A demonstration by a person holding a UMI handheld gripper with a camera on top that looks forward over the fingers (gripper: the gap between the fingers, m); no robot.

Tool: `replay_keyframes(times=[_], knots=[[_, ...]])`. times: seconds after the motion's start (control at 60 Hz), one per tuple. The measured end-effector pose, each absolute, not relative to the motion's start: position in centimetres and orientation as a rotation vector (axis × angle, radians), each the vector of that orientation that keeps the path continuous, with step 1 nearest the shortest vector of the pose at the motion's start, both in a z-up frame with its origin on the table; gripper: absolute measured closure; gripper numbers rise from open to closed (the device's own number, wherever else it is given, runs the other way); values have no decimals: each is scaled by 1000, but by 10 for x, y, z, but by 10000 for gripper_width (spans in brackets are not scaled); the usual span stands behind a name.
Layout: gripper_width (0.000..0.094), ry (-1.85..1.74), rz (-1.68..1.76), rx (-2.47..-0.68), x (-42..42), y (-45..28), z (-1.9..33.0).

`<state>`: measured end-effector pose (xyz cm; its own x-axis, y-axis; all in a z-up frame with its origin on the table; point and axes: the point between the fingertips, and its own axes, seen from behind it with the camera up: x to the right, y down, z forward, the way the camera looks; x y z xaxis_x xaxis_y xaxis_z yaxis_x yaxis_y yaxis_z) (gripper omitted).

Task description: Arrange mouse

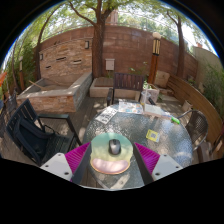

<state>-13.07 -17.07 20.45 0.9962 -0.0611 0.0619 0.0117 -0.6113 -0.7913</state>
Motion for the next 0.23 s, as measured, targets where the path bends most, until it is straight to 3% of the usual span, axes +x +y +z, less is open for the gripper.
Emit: replay_keyframes(times=[0.233], knots=[[79,33,-130,-2230,-130,-180,205]])
